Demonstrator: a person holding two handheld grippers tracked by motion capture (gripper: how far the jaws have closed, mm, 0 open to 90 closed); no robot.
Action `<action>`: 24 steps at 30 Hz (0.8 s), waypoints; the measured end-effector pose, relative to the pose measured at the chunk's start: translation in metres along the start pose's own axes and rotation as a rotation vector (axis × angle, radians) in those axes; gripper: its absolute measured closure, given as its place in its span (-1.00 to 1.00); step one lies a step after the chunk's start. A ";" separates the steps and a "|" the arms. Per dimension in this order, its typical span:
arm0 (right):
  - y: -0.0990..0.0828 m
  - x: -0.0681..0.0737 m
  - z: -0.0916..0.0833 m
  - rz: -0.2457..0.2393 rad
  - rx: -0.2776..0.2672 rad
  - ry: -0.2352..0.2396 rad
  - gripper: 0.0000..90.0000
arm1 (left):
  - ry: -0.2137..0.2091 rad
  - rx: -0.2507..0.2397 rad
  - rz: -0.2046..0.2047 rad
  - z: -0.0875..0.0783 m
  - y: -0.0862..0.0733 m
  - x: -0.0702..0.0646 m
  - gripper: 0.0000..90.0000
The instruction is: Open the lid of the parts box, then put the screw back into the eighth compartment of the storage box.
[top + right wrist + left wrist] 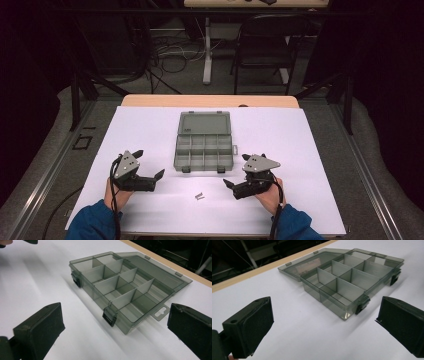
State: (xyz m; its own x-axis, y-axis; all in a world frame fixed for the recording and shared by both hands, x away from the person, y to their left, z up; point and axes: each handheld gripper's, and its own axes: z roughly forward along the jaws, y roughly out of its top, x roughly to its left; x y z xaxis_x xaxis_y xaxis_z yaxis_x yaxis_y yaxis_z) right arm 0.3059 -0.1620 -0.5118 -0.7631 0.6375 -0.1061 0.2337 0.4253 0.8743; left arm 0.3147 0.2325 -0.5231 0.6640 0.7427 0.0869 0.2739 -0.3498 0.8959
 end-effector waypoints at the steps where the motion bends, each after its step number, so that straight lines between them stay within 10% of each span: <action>1: -0.002 -0.001 0.001 0.002 -0.004 0.011 -1.00 | 0.004 0.007 0.003 -0.001 -0.002 0.000 -1.00; 24: 0.004 0.011 0.005 -0.035 0.037 0.061 -1.00 | 0.012 0.004 0.000 -0.003 -0.007 0.007 -1.00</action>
State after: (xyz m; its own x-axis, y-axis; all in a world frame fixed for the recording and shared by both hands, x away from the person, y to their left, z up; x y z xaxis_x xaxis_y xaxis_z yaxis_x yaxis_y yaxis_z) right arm 0.3017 -0.1502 -0.5120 -0.8061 0.5821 -0.1065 0.2277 0.4712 0.8521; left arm 0.3153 0.2420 -0.5280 0.6552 0.7498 0.0922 0.2768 -0.3518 0.8942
